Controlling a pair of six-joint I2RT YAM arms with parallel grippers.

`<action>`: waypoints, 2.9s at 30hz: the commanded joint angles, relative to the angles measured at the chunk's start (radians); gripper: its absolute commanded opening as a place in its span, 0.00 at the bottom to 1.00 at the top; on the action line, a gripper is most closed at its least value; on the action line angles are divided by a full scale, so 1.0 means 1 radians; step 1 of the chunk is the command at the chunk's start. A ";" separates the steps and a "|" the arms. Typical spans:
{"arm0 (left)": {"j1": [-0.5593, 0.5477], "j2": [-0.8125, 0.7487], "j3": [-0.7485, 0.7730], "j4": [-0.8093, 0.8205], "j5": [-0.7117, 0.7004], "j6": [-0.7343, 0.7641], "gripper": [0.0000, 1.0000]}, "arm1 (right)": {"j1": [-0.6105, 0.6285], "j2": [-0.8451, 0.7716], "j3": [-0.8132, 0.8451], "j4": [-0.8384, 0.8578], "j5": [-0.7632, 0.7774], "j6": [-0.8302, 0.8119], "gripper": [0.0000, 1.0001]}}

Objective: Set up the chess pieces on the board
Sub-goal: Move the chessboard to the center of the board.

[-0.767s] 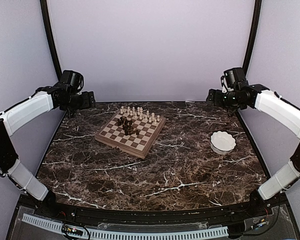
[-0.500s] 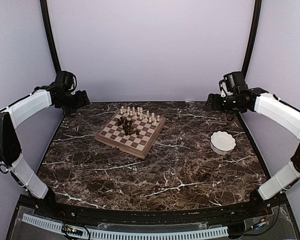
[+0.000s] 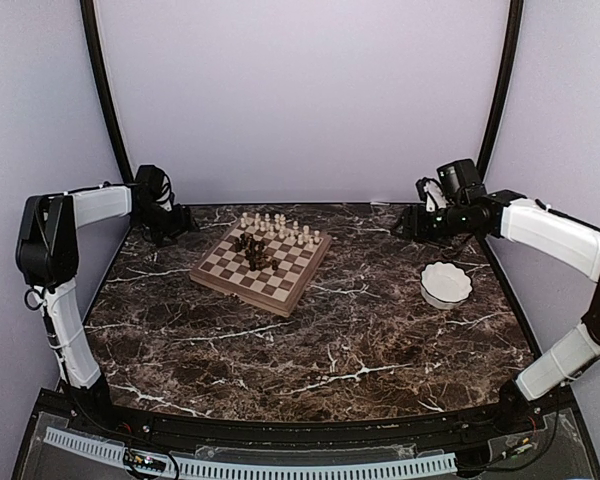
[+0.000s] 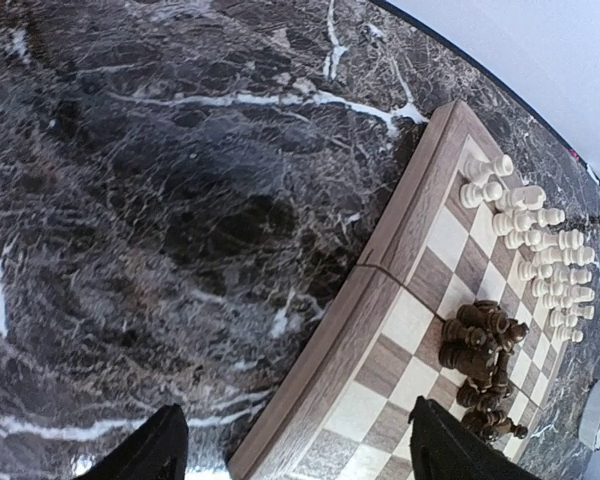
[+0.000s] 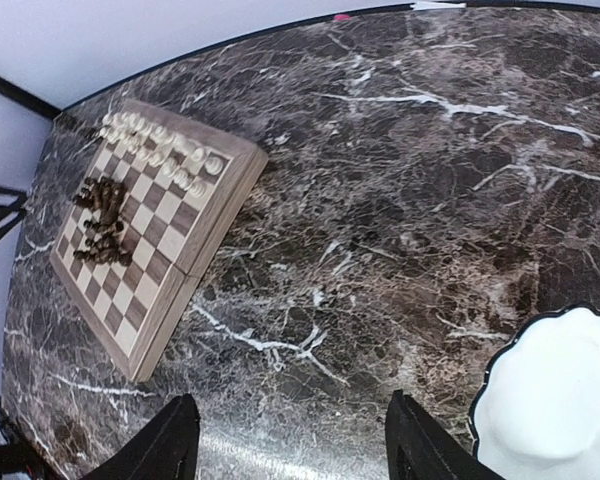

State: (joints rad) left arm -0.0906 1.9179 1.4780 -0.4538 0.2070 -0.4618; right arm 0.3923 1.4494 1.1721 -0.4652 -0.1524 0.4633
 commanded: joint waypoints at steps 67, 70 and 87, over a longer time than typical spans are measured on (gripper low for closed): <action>-0.209 0.044 -0.207 0.171 0.354 0.064 0.41 | 0.089 0.500 0.118 0.230 -0.291 0.133 0.59; -0.212 0.043 -0.221 0.183 0.348 0.033 0.41 | 0.092 0.556 0.152 0.238 -0.325 0.142 0.56; -0.270 0.051 -0.294 0.158 0.288 -0.003 0.21 | 0.141 0.669 0.162 0.199 -0.368 0.137 0.26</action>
State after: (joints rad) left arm -0.3069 1.9759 1.2430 -0.2546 0.5049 -0.4622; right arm 0.4889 2.1017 1.3754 -0.2447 -0.5045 0.6170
